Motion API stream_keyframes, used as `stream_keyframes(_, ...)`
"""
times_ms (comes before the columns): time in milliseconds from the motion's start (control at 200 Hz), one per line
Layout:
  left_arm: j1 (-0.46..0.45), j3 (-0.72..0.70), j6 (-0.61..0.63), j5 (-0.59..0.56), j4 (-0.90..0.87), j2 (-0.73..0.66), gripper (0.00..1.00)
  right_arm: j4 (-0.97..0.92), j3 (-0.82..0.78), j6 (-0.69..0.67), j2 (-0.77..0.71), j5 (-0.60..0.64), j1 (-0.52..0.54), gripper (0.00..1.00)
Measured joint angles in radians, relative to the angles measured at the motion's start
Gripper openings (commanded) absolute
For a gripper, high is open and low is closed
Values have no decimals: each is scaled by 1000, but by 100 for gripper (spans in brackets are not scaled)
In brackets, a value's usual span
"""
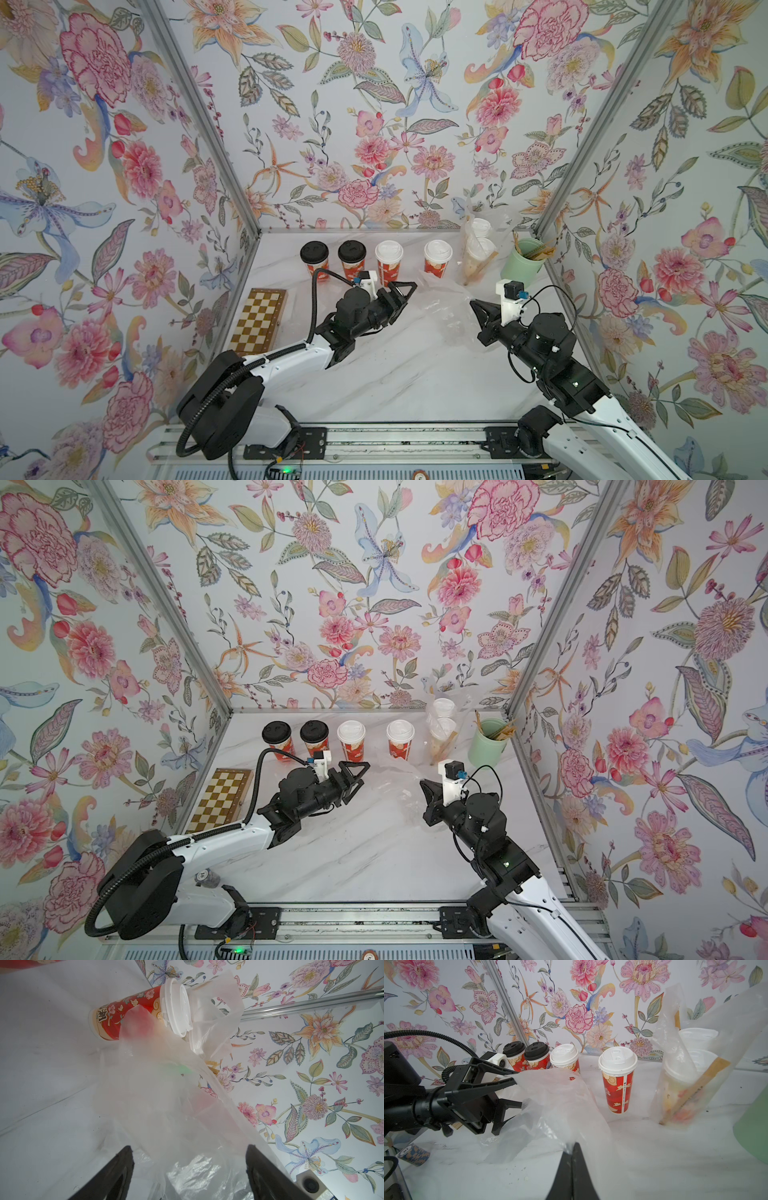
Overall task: Pack milk tea into plastic carrier bags
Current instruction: Adjust the plastic carrier bag at the center of the board.
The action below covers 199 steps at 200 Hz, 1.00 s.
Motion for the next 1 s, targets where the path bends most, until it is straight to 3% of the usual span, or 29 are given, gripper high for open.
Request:
stream_keyframes(170,0,0,-29,3,38,43,78,16,-39,-15,-20,-22,7,0)
stream_keyframes(365,-1,-2,-68,10,101,84,53,27,-45,-23,-35,-27,16,0)
stream_keyframes(495,-1,-11,-92,26,176,120,41,30,-47,-28,-48,-26,29,0)
stream_keyframes(671,-1,-19,-112,28,222,141,12,29,-46,-36,-64,-21,51,0)
stream_keyframes(751,-1,-19,-97,28,225,140,4,22,-46,-38,-65,-14,57,0)
stream_keyframes(906,-1,-15,-23,25,133,101,0,-41,-24,-26,-61,14,60,45)
stream_keyframes(996,-1,23,54,23,14,56,0,-118,46,-13,-32,32,60,58)
